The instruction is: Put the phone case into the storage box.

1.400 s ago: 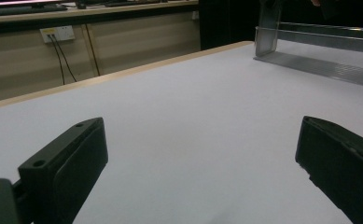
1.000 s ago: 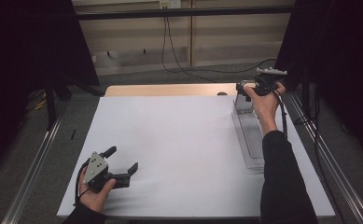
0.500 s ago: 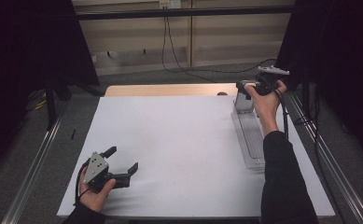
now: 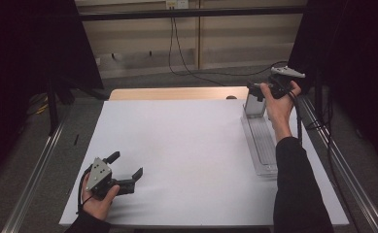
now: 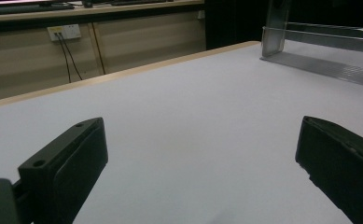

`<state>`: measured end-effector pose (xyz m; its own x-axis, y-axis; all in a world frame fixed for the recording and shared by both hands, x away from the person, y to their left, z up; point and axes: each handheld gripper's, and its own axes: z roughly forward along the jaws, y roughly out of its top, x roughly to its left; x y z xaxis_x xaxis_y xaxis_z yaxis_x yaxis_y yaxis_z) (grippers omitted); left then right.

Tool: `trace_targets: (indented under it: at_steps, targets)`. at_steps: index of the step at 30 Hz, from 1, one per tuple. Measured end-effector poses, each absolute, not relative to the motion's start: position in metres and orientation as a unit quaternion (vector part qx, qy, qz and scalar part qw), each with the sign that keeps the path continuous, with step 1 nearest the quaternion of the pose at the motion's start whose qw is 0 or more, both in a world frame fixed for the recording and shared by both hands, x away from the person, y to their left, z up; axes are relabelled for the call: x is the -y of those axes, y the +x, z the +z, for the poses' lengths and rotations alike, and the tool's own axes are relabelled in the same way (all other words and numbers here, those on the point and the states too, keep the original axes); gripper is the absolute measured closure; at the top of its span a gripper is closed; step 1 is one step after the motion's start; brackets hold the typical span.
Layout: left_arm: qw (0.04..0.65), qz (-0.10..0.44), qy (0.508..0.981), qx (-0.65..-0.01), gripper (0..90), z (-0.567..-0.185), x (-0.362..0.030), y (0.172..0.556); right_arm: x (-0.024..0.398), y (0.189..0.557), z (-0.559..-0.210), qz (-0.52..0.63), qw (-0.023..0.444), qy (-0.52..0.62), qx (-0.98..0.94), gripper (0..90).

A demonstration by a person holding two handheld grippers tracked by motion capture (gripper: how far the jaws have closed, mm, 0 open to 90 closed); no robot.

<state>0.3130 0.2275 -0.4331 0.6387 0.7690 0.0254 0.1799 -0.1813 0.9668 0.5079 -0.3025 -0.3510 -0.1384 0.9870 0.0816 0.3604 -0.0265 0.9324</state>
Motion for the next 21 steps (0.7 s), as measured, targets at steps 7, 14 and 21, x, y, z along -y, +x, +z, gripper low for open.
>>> trace_targets:
  at_steps: [7,14,21]
  targets:
    - [0.551,0.267,0.715,-0.337,2.2,-0.433,-0.227,0.313,0.306,0.504,-0.347,0.451,0.350,0.554,-0.606,0.2]
    - [0.549,0.270,0.713,-0.343,2.1,-0.433,-0.230,0.311,0.309,0.499,-0.342,0.456,0.355,0.546,-0.606,0.2]
    - [0.554,0.268,0.704,-0.354,2.2,-0.433,-0.233,0.308,0.306,0.493,-0.336,0.464,0.359,0.532,-0.611,0.3]
